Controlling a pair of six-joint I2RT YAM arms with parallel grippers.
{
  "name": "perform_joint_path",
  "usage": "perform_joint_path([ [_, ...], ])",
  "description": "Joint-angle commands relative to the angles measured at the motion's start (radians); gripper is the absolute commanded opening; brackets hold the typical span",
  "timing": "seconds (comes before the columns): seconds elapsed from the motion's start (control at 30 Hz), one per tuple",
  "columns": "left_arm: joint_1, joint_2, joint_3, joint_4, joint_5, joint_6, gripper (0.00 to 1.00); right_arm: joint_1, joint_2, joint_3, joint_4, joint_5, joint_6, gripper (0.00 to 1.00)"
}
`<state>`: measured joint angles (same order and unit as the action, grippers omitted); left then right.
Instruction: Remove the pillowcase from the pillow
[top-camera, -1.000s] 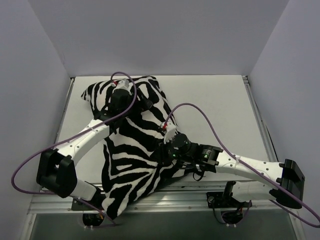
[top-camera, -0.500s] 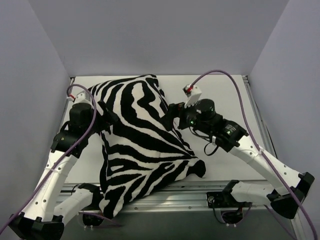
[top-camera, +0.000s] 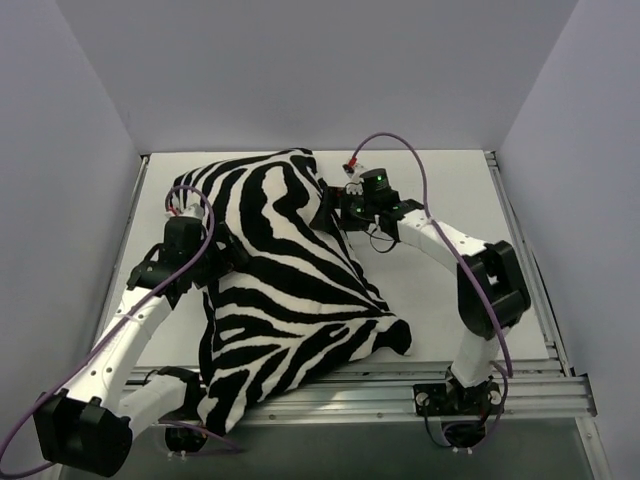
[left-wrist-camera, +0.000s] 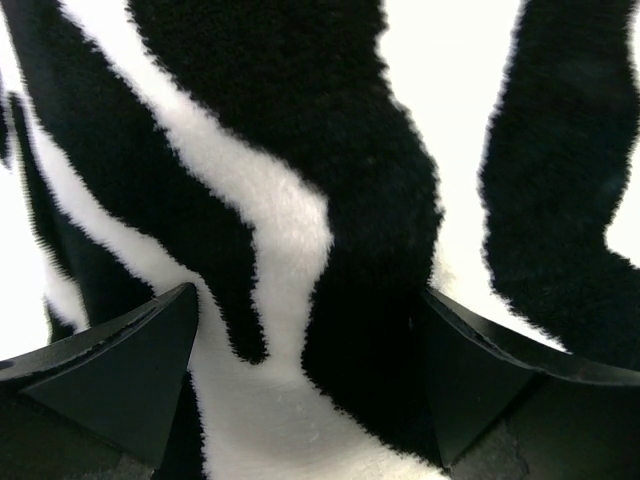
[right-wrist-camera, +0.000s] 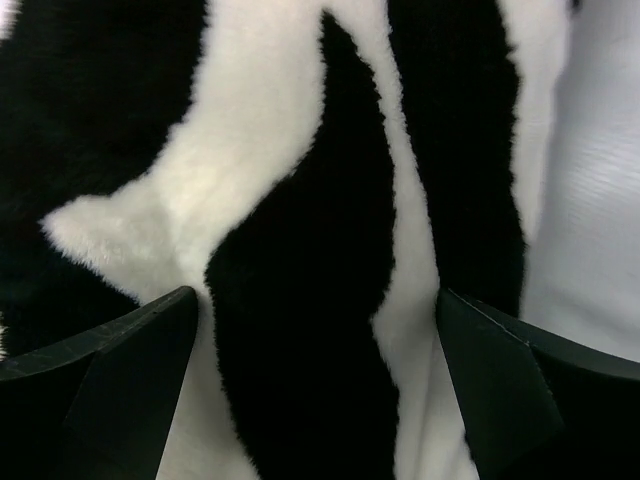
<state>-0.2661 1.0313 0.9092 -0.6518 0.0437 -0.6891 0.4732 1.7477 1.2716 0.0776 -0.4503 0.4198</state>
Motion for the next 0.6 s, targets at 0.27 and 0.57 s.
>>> perform_joint_path([
  [0.27,0.001,0.096,-0.231,0.194,0.070,-0.115,0.95,0.050,0.107,-0.080,0.301,-0.314,0.067,0.00],
  [0.57,-0.116,0.157,-0.227,0.368,0.102,-0.179,0.98,0.047,-0.108,0.041,0.070,-0.274,-0.047,0.00],
])
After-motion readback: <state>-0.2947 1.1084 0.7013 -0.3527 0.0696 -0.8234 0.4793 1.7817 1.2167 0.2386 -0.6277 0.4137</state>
